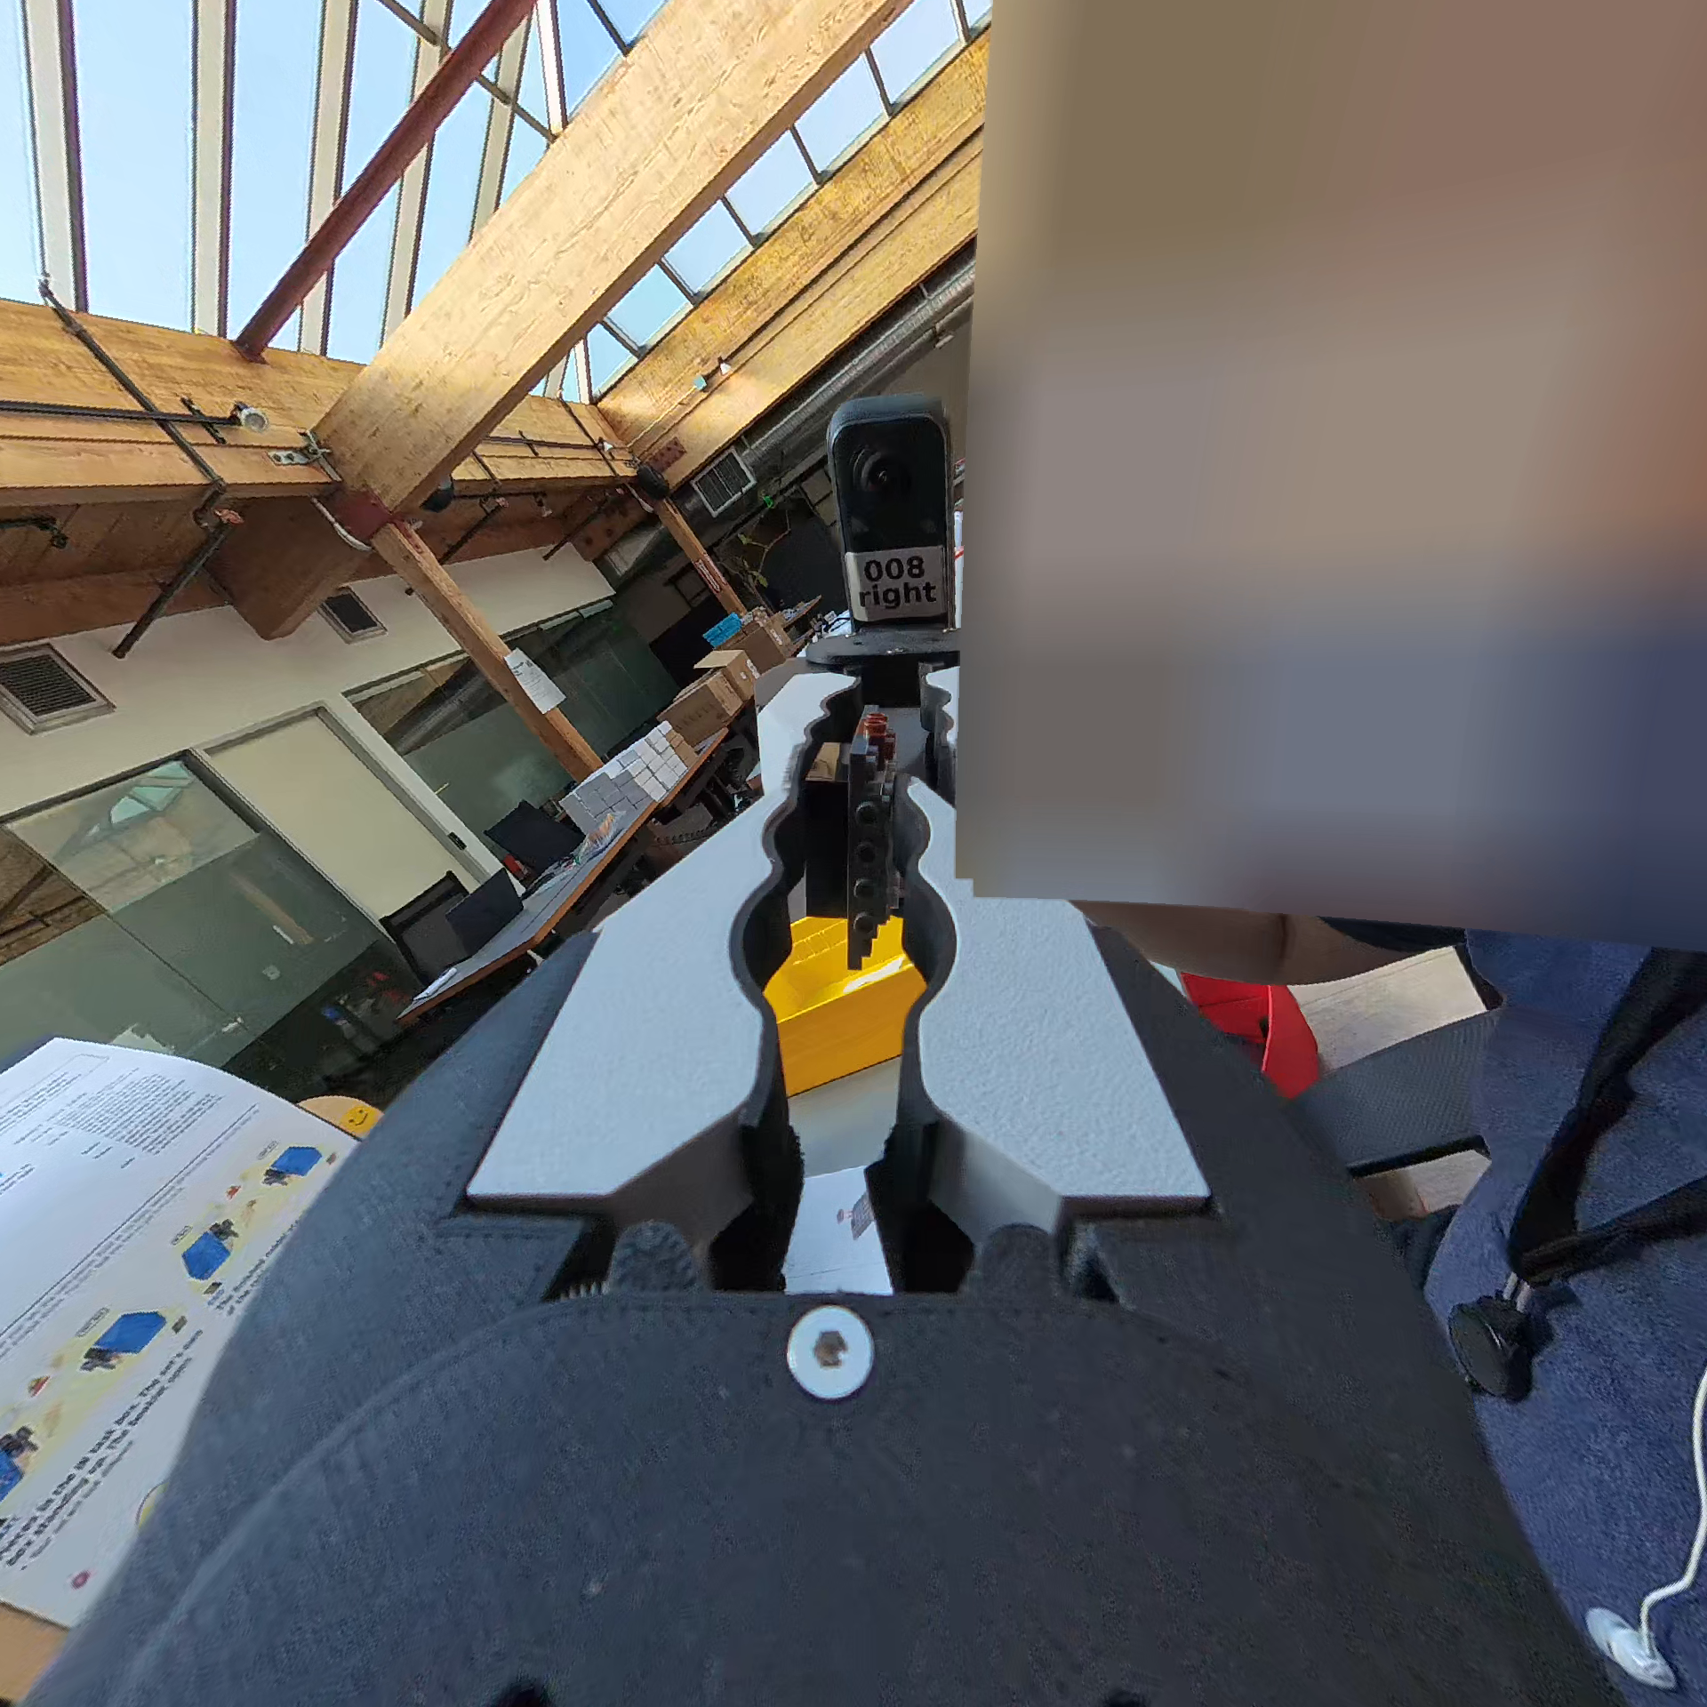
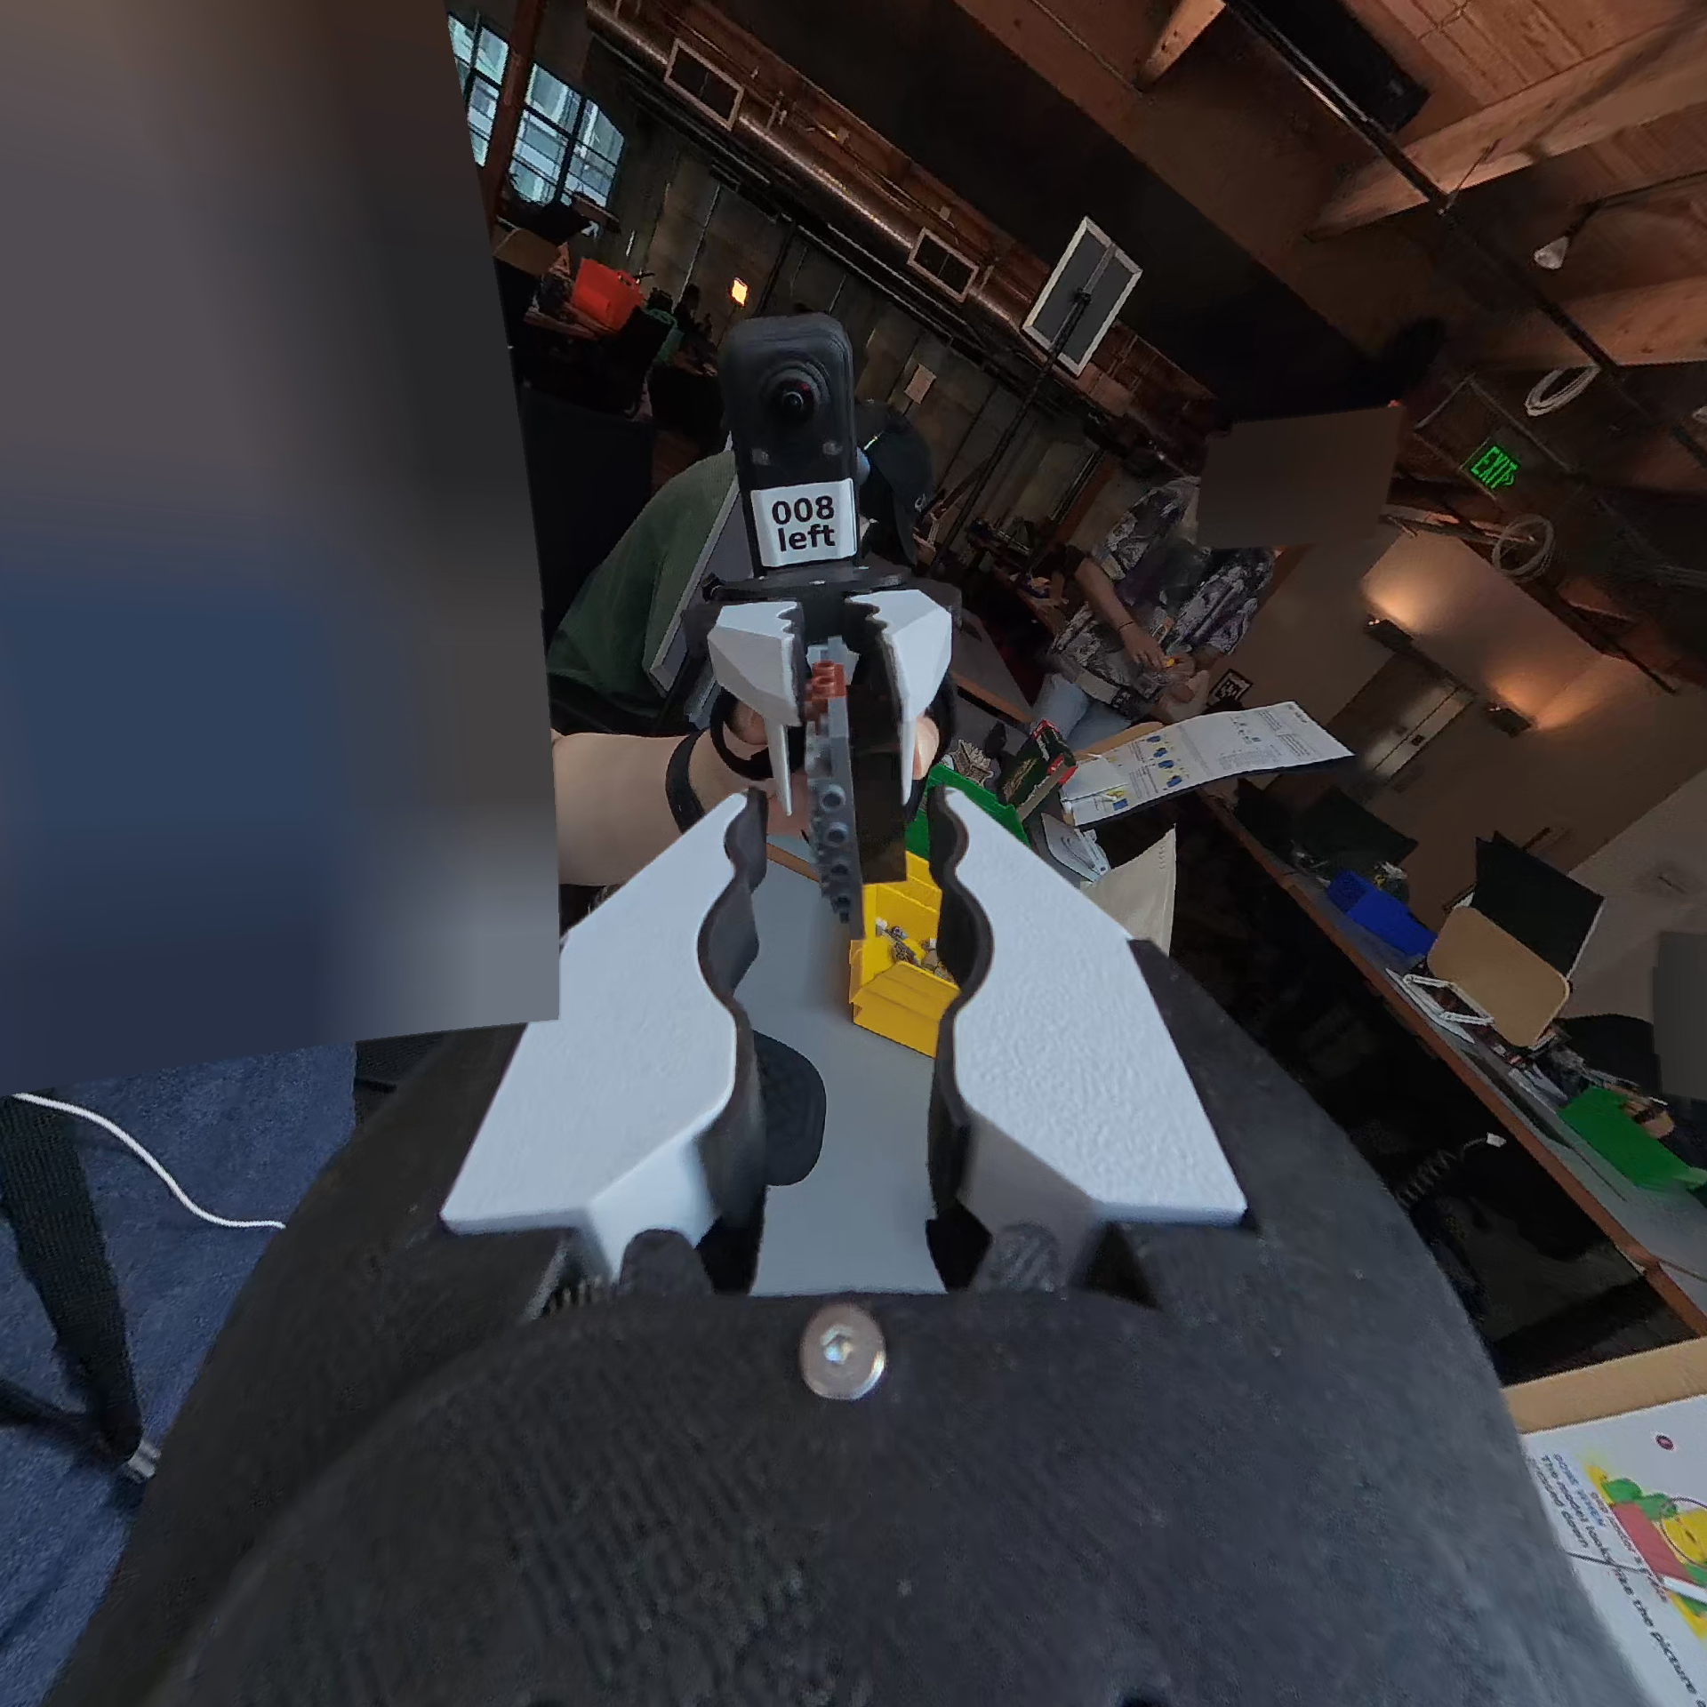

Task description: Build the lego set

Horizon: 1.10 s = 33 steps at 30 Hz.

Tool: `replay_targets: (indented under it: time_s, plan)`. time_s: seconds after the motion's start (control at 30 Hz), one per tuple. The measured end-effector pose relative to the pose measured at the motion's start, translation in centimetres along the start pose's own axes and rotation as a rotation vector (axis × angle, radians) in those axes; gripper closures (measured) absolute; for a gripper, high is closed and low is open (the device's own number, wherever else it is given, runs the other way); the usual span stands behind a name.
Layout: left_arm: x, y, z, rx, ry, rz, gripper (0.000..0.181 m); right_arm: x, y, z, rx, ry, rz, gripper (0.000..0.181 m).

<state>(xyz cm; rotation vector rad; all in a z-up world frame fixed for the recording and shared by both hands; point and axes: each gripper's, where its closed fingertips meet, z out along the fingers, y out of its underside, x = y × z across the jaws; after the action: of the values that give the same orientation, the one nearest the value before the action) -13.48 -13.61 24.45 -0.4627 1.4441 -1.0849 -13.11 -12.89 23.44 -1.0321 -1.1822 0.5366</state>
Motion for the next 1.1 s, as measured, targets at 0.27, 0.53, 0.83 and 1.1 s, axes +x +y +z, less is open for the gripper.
replay_targets:
  time_s: [0.27,0.53,0.83,1.1]
  plan:
    - [-0.1,-0.4,0.0,0.026,0.020,-0.058,0.165,0.3,0.3,0.4,0.024,0.016,0.006,0.162]
    - [-1.8,0.1,0.2,0.008,-0.041,-0.169,0.159,1.6,0.5,-0.2,0.140,-0.017,0.213,0.163]
    - [-1.8,1.9,0.9,-0.059,-0.059,-0.232,0.163,2.2,1.0,-0.9,0.195,-0.038,0.293,0.163]
    - [-2.2,2.4,1.1,-0.102,-0.091,-0.180,0.164,2.6,1.3,-1.0,0.207,-0.026,0.315,0.163]
